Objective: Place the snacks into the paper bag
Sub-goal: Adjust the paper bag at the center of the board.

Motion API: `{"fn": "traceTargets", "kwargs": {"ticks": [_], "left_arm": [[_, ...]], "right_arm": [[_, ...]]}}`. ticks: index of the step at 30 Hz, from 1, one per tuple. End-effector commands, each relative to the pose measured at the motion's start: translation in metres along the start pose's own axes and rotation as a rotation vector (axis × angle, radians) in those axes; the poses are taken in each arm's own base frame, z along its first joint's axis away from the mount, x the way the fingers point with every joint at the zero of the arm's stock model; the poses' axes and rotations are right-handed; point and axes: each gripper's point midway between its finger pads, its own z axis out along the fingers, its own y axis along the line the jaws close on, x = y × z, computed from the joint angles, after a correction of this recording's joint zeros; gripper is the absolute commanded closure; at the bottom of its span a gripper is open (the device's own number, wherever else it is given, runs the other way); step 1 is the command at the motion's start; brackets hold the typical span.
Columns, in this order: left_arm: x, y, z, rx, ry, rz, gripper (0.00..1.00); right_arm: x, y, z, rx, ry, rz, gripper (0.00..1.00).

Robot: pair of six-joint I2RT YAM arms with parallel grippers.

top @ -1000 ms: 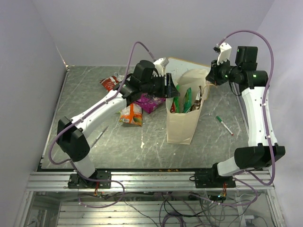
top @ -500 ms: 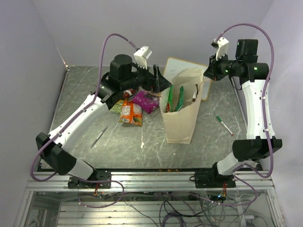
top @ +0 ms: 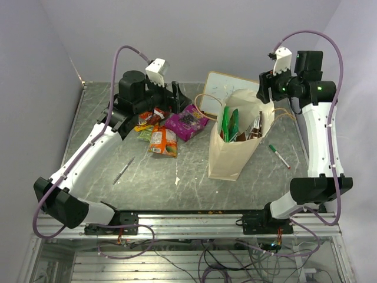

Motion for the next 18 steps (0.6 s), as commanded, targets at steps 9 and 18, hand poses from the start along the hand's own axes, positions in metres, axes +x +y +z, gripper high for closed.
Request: {"fn": "traceTargets", "kwargs": {"ticks": [9,18], "left_arm": [[0.002,0.015,-0.006,-0.022,-0.038,0.040,0.00],[0.005,0.024,-0.004,-0.025,-0.045,0.002,0.01]], "right_arm": [[0.017,-0.033,-0.052,0.333,-0.046,0.075,0.23],[0.068,-0.023,-0.028,0.308,0.054,0.144,0.23]]}}
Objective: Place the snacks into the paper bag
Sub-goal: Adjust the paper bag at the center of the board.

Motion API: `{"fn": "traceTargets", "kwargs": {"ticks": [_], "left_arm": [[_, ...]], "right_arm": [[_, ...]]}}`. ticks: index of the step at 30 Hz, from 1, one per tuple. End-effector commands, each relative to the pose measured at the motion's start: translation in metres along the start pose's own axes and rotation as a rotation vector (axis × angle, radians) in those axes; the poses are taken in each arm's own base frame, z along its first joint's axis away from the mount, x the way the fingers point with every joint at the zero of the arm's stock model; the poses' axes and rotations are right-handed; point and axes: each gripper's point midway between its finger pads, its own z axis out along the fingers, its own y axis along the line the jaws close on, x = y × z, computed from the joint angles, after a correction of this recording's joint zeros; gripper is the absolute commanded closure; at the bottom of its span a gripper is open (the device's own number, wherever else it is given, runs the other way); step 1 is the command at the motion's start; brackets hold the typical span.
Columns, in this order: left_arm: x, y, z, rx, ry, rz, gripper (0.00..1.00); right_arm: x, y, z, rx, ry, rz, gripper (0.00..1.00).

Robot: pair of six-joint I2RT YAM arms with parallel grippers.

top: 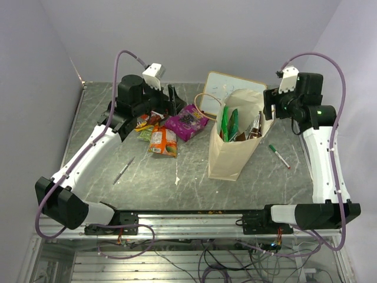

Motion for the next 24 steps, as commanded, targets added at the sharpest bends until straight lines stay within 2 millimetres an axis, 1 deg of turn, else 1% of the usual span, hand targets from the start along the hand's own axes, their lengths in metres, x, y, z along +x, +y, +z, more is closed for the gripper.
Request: {"fn": "traceTargets", "kwargs": {"ticks": [1,6,9,13,16,20,24], "left_arm": [[-0.016,-0.002,-0.006,0.023,-0.068,-0.002,0.01],[-0.017,0.001,-0.008,0.016,-0.073,-0.006,0.01],[-0.017,0.002,-0.008,0.017,-0.076,-0.010,0.01],[-0.017,0.002,-0.009,0.019,-0.080,-0.012,0.01],[-0.018,0.003,-0.010,0.018,-0.081,-0.015,0.01],[-0.019,0.003,-0.011,0.019,-0.083,-0.016,0.01],[-0.020,0.003,-0.011,0.020,-0.084,-0.019,0.01]], "right_arm": [[0.018,-0.012,0.011,0.077,0.037,0.043,0.23],[0.019,-0.015,0.012,0.079,0.030,0.076,0.26],[0.021,-0.012,0.018,0.060,0.040,0.086,0.28],[0.014,-0.011,0.028,0.033,0.045,0.091,0.33],[0.003,-0.012,0.036,0.022,0.042,0.087,0.40],[-0.008,-0.013,0.046,0.003,0.045,0.082,0.52],[-0.003,-0.011,0.051,-0.017,0.086,0.070,0.64]]}}
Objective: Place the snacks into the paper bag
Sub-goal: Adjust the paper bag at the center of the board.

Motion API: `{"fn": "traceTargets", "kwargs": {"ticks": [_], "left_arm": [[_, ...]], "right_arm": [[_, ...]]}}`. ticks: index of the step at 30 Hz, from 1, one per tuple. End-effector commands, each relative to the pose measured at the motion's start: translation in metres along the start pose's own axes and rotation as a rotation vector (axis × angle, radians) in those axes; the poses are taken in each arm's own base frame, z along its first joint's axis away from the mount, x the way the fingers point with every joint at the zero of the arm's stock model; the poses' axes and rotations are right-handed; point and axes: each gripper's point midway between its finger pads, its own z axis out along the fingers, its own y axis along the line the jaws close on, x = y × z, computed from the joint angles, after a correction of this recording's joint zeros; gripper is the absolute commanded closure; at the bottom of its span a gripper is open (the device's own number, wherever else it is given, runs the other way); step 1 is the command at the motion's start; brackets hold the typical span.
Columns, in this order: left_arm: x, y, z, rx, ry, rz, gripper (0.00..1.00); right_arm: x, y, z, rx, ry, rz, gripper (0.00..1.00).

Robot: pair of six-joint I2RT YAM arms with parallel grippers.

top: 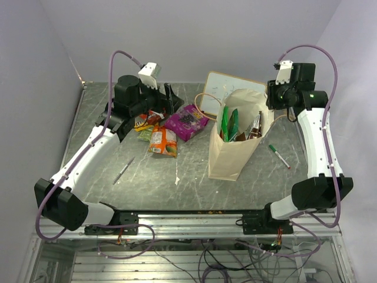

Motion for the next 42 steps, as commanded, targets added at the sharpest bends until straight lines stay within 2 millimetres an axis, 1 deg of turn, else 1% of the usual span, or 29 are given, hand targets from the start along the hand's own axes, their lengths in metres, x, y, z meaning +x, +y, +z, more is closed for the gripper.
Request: {"fn": "traceTargets", "kwargs": {"ticks": [1,5,9,17,20,23,29,37,42], "left_arm": [[-0.016,-0.008,-0.008,0.037,-0.053,0.011,0.01],[-0.015,-0.008,-0.007,0.038,-0.051,0.010,0.01],[-0.015,-0.007,-0.007,0.037,-0.052,0.007,0.01],[-0.015,-0.003,-0.007,0.027,-0.056,0.004,0.01],[-0.016,-0.002,-0.008,0.025,-0.058,0.002,0.01],[-0.016,-0.001,-0.009,0.020,-0.060,0.005,0.01],[-0.012,0.008,-0.012,-0.006,-0.065,0.030,0.01],[0.019,0.038,-0.018,-0.120,0.014,0.141,0.02],[0.047,0.062,-0.017,-0.198,0.082,0.188,0.03]], "right_arm": [[-0.002,0.000,-0.002,-0.019,0.017,-0.007,0.67],[0.012,0.004,-0.003,-0.043,0.081,-0.026,0.68],[0.025,0.001,0.000,-0.032,0.132,-0.044,0.71],[0.029,0.003,0.002,-0.047,0.147,-0.048,0.83],[0.025,0.003,0.003,-0.045,0.139,-0.048,0.92],[0.014,0.001,0.001,-0.042,0.111,-0.049,0.99],[-0.007,-0.001,0.002,-0.050,0.061,-0.099,1.00],[-0.027,-0.004,0.001,-0.078,0.043,-0.220,1.00],[-0.026,-0.002,0.007,-0.100,0.047,-0.228,1.00]]}}
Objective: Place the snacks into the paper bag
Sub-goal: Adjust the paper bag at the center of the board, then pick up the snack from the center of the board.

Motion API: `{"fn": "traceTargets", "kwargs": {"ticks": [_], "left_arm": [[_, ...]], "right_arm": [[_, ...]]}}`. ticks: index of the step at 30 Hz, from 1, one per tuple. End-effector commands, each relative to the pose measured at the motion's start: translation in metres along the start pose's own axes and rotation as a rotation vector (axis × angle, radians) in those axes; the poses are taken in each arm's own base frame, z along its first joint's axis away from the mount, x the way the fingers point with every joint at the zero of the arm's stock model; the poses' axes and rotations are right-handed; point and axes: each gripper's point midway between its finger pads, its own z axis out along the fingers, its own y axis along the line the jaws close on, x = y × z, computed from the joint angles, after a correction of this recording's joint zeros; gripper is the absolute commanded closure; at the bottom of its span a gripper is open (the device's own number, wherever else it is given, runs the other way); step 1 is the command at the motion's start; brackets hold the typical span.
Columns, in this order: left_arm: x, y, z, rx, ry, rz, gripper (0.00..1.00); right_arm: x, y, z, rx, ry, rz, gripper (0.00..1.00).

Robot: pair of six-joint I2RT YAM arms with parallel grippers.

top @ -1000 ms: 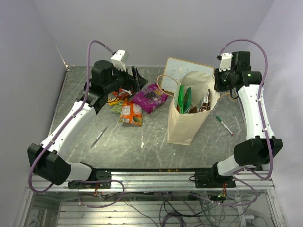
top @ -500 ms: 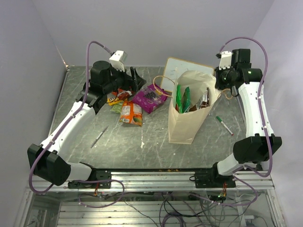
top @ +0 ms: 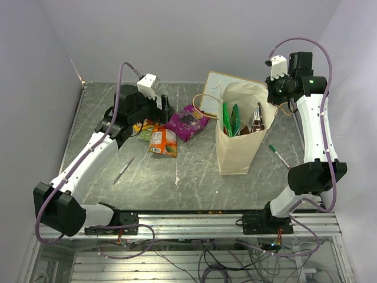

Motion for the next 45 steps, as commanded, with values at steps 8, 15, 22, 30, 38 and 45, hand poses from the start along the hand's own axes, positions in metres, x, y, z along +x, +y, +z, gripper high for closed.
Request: {"fn": "traceTargets", "kwargs": {"ticks": [8,15,22,30,38,45], "left_arm": [[0.068,0.060,0.015,-0.115,0.229,0.091,0.05],[0.096,0.057,0.046,-0.005,0.311,0.073,0.07],[0.108,0.065,0.090,0.045,0.350,0.070,0.08],[0.144,0.079,0.138,0.075,0.447,0.029,0.12],[0.164,0.074,0.156,0.141,0.472,-0.023,0.16],[0.175,0.064,0.159,0.196,0.482,-0.090,0.27]], "right_arm": [[-0.014,-0.007,-0.005,0.029,-0.081,-0.042,1.00],[-0.024,0.002,-0.008,-0.009,-0.150,-0.021,1.00],[-0.033,0.011,-0.009,-0.066,-0.177,-0.027,1.00],[-0.054,0.002,-0.028,-0.042,-0.197,-0.080,1.00],[-0.061,0.011,-0.023,-0.114,-0.196,-0.089,1.00],[-0.058,0.020,-0.006,-0.150,-0.175,-0.111,1.00]]}}
